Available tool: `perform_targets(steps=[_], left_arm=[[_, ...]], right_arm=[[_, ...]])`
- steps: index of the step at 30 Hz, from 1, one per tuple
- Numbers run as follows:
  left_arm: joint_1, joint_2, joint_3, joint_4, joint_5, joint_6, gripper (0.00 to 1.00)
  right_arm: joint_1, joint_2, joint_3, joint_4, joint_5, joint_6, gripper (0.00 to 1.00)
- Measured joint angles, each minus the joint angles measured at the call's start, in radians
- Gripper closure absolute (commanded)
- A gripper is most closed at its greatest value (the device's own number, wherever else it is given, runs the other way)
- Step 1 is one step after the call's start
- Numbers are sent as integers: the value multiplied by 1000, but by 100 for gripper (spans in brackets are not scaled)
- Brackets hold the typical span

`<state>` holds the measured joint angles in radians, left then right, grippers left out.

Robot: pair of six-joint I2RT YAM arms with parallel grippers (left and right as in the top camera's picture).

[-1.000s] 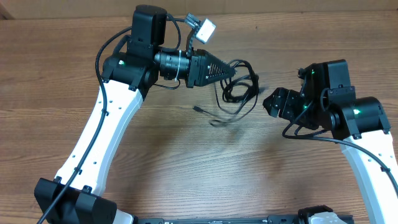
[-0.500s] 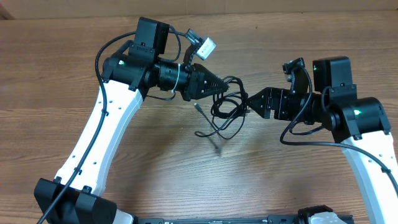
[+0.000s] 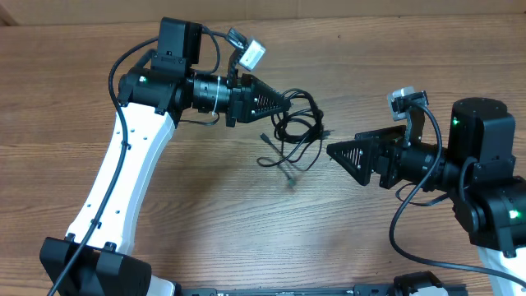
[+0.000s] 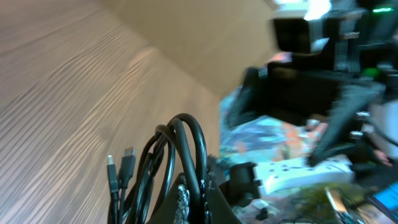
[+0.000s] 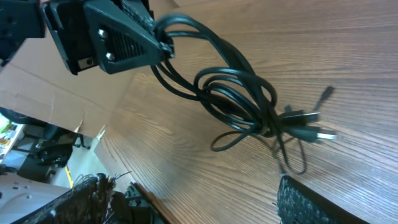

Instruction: Untangle cables

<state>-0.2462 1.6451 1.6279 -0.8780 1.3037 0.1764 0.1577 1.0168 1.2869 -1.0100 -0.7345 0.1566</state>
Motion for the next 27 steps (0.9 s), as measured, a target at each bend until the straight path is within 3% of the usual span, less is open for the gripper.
perform_targets(steps=[5,10,12,22,25,27], left_arm=[[-1,0,0,62,164,7,96],[-1,0,0,63,216,8,96],[-1,0,0,63,225,7,96],[-95,0,0,40,174,8,96],[-148,0,0,41,145,10,96],[-160,0,0,40,139,10,96]], right_arm=[[0,0,0,0,-9,0,17],[0,0,0,0,48,0,18],[0,0,0,0,95,0,25],[0,0,0,80,128,-78,25],[0,0,0,79,123,-114,34],[0,0,0,78,153,-126,35]])
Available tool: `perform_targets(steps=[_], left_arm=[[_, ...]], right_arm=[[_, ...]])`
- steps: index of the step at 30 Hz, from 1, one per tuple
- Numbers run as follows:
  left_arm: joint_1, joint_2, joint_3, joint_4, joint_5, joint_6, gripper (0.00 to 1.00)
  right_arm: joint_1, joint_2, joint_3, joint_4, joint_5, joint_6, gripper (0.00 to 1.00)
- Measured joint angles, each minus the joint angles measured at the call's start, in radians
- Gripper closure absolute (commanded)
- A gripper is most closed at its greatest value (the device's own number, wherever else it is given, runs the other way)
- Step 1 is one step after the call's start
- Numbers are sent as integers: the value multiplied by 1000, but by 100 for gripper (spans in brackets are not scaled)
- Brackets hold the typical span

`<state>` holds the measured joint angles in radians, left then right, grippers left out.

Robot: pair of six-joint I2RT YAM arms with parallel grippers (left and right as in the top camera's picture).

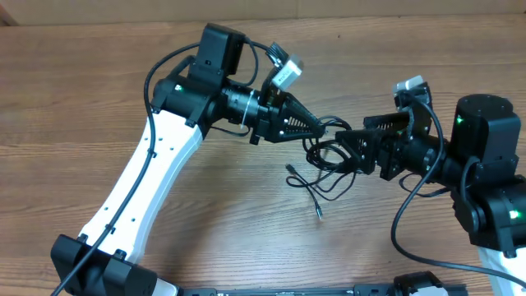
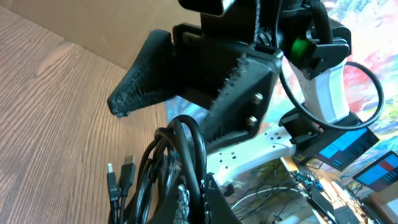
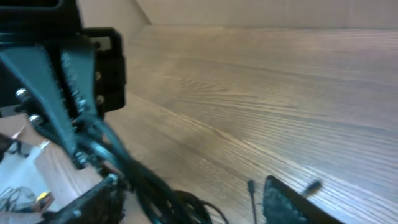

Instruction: Untangle cables

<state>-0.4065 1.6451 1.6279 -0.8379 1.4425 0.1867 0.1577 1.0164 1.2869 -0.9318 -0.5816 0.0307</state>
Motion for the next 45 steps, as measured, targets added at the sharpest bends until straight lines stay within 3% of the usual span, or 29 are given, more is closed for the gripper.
perform_targets(steps=[5,9,13,23,28,35,38,45], left_arm=[[0,0,0,-9,-9,0,96],[-1,1,0,-15,-20,0,96],[-18,1,0,-17,-13,0,96],[-76,1,0,-23,-19,5,96],[-76,1,0,-27,-80,4,96],[-43,1,0,-33,-192,4,96],[-20,1,0,-34,-193,4,96],[-11,1,0,26,-156,8,96]], right_arm=[[2,0,0,-27,98,-5,36],[3,10,0,-42,155,9,44],[1,49,0,-48,212,21,44],[0,121,0,-71,181,26,52],[0,121,0,-78,153,30,52],[-1,53,0,-42,128,37,40],[-1,8,0,-42,119,32,40],[-1,-14,0,-127,-51,-151,39]])
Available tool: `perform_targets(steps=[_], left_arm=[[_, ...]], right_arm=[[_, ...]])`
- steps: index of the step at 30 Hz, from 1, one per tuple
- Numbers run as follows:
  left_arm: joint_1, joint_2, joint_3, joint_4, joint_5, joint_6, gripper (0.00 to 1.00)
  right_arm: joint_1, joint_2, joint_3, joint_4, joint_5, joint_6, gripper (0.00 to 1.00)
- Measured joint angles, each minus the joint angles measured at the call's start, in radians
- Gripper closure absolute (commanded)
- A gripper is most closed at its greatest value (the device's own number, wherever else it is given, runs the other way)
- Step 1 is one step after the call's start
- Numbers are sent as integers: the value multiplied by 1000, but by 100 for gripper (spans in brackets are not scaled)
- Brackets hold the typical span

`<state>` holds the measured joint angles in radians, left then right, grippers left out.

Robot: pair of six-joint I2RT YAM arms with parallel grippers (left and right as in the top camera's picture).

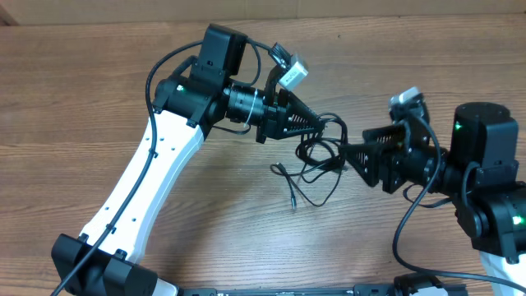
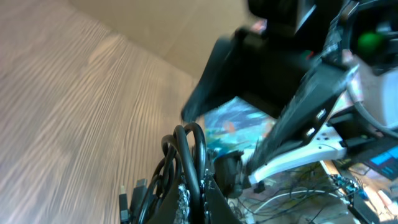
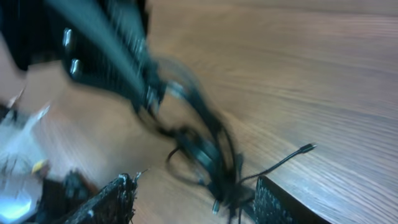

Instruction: Untangle cables

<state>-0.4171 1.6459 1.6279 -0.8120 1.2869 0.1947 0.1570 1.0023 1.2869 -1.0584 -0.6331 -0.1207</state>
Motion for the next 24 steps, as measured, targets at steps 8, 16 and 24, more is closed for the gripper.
perform_targets(steps=[8,16,24], left_arm=[[0,0,0,35,194,86,96],[0,0,0,47,232,101,96],[0,0,0,84,248,107,13]], right_arm=[[0,20,0,-35,-66,-201,39],[0,20,0,-27,-89,-265,96],[0,20,0,-30,-126,-267,96]])
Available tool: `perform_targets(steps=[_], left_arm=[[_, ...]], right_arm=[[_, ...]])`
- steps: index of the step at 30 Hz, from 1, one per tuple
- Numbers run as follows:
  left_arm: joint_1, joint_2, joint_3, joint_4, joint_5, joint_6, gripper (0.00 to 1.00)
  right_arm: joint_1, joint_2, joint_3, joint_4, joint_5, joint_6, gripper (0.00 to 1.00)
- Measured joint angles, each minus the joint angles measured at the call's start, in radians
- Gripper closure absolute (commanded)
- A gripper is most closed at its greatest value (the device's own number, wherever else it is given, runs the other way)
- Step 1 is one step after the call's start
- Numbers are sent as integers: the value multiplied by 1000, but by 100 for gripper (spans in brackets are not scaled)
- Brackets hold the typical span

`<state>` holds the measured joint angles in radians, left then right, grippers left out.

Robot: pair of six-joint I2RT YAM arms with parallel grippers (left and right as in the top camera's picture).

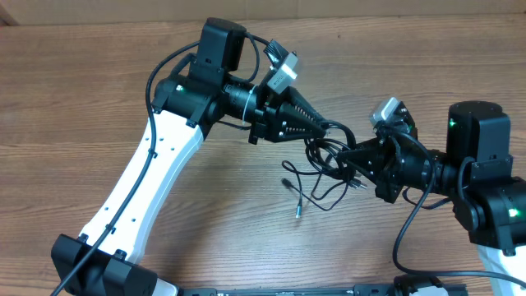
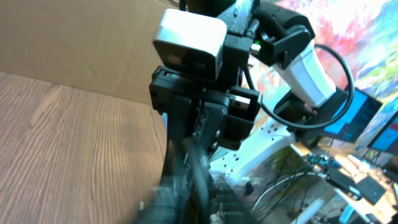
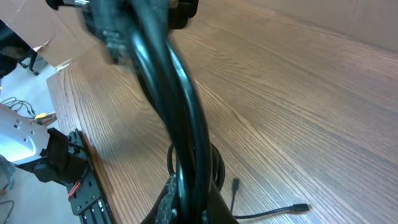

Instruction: Untangle cables

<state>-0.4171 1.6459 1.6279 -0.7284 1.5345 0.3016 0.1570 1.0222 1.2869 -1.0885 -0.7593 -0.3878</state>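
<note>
A tangle of thin black cables (image 1: 322,158) hangs between my two grippers over the middle of the table. My left gripper (image 1: 330,128) is shut on the bundle's upper loops; its own view is blurred, with dark cable (image 2: 198,177) running into the jaws. From the right, my right gripper (image 1: 348,154) is shut on several strands (image 3: 181,93), which pass straight down between its fingers (image 3: 171,198). Loose plug ends (image 1: 297,209) trail onto the wood below; one plug (image 3: 235,185) lies beside the right jaws.
The wooden table (image 1: 90,90) stretches out on all sides. My left arm's white link (image 1: 136,185) slants across the left half, and the right arm's black body (image 1: 489,193) stands at the right edge. A cardboard wall (image 2: 74,43) runs behind.
My right gripper was open beside the bundle, fingers wide apart; it is now shut on several strands. My left gripper still holds the upper loops, turned slightly.
My left gripper held the bundle up left of centre, with the right gripper open and well apart. Then the left had brought the bundle rightward, close to the open right gripper. The right stayed open next to it, and now both grippers grip the tangle.
</note>
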Motion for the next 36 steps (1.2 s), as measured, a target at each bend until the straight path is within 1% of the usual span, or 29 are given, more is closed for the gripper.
perform_targets(steps=[1,3,5,9,14,15,17,22,31,32,34,35,36], left_arm=[[0,0,0,1,0,1,0],[0,0,0,0,-3,-8,0],[9,0,0,0,-19,-42,0],[49,0,0,-11,-84,-147,0],[97,0,0,-99,-276,-271,0],[97,0,1,-119,-322,-278,0],[97,0,0,-140,-409,-280,0],[97,-3,0,-132,-492,-273,0],[97,-87,1,-125,-517,-273,0],[97,-92,1,-126,-511,-273,0],[97,-95,1,-130,-487,-269,6],[97,-95,1,-133,-470,-265,14],[97,-95,1,-133,-462,-262,25]], right_arm=[[0,0,0,-2,0,6,96],[0,0,0,4,5,33,96],[0,0,0,18,26,77,96],[0,0,0,92,101,229,96],[0,0,0,198,163,451,96],[0,0,0,214,165,502,96],[0,0,0,243,155,542,96],[0,-21,0,311,80,583,96],[0,-31,0,374,-16,591,96],[0,-31,0,374,-23,591,96],[0,-31,0,376,-29,591,96],[0,-31,0,379,-31,593,96],[0,-31,0,383,-34,593,96]])
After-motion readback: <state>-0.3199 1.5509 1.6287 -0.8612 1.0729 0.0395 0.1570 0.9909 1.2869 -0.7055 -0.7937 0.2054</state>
